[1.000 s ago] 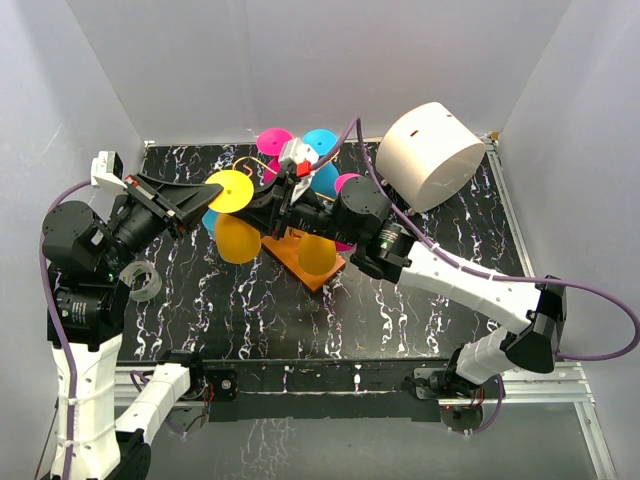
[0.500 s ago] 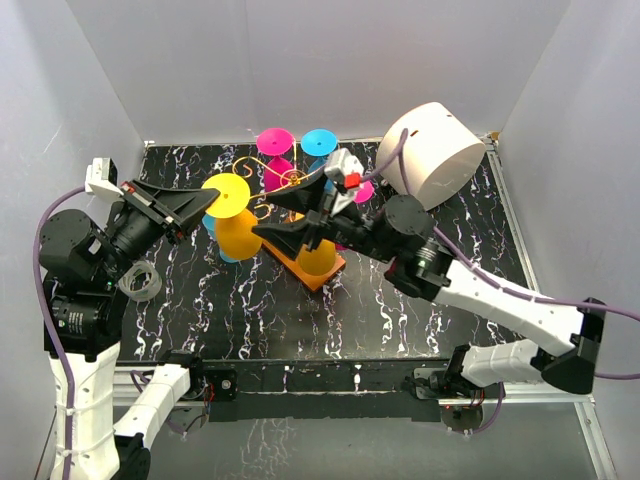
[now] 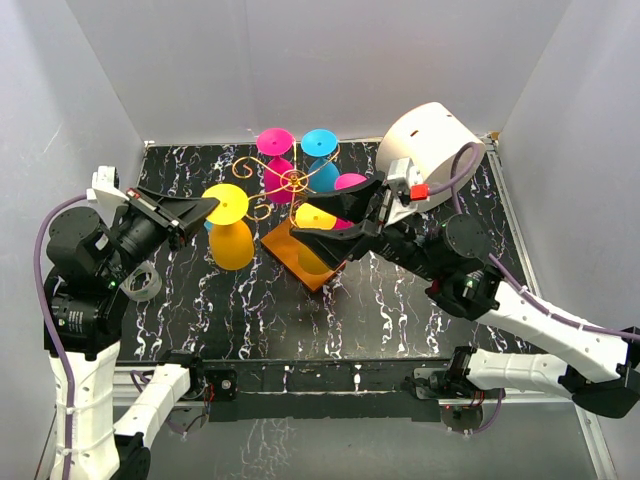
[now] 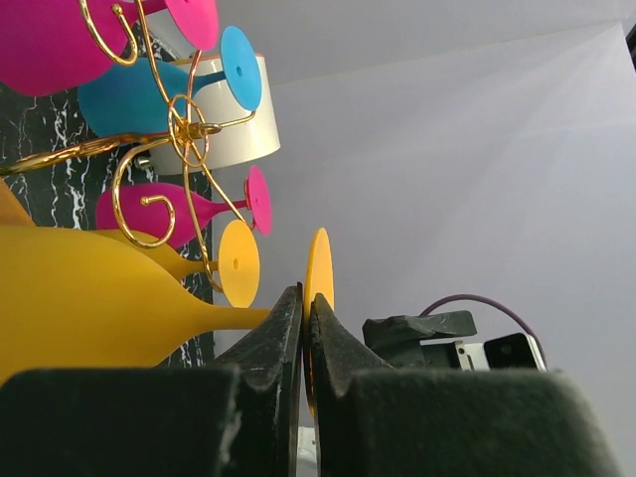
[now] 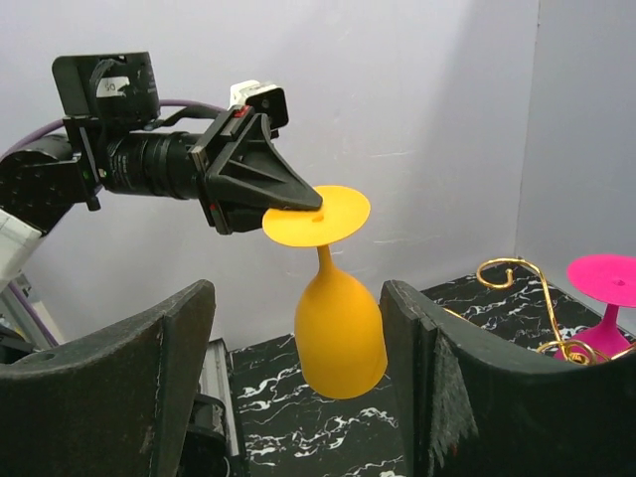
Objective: Place the wine glass upside down on the wine glass rack
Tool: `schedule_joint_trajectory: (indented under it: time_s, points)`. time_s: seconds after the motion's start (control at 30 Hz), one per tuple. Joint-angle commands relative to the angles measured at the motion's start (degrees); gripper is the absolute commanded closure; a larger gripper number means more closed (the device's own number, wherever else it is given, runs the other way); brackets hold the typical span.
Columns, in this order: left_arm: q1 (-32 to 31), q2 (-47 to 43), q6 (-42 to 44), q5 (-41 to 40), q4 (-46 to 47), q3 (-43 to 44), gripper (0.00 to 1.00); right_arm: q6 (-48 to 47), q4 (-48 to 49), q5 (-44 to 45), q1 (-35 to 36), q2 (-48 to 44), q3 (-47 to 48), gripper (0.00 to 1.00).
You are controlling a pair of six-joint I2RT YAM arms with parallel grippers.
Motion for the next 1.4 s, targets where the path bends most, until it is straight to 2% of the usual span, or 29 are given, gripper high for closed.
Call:
schedule_joint_trajectory:
  time_s: [0.0,0.17,0.33,0.47,0.63,0.83,1.1,1.27,1.37]
  points:
    - [0.01,-0.01,2.15,3.15,0.35,0.62,1.00,1.14,1.61,2.73,0.26,-1.45,-0.41,0.34]
    - [-0.04,1.59,3.97,6.39,-0.98,0.83,1.00,1.55,1.63,4.08,0.25,-2.75,-1.14,0.34]
    - [0.01,3.09,1.27,13.47,5.30,-4.03,1.00,1.48,3.96,5.44,0.25,-4.84,-4.19,0.34]
    - [0.01,5.88,1.91,16.37,6.25,-4.82,0.99,1.43,3.75,7.48,0.26,-6.15,-5.23,0.34]
    - [-0.04,8.16,0.50,18.07,10.54,-6.67,1.00,1.43,4.26,9.50,0.26,-7.34,-6.60,0.34]
    - [0.01,8.22,-8.03,20.63,23.98,-13.99,1.00,0.87,4.56,11.76,0.26,-7.61,-7.49,0.34]
    - [-0.16,10.53,-9.15,21.20,26.75,-14.16,1.00,0.37,4.94,13.06,0.26,-7.48,-7.99,0.33]
    - [-0.96,11.56,-14.24,22.86,34.60,-17.27,1.00,0.32,5.11,13.32,0.22,-7.73,-8.02,0.33]
    - [-1.76,12.39,-12.95,22.29,33.43,-16.50,1.00,0.33,5.05,13.81,0.26,-8.16,-8.32,0.33]
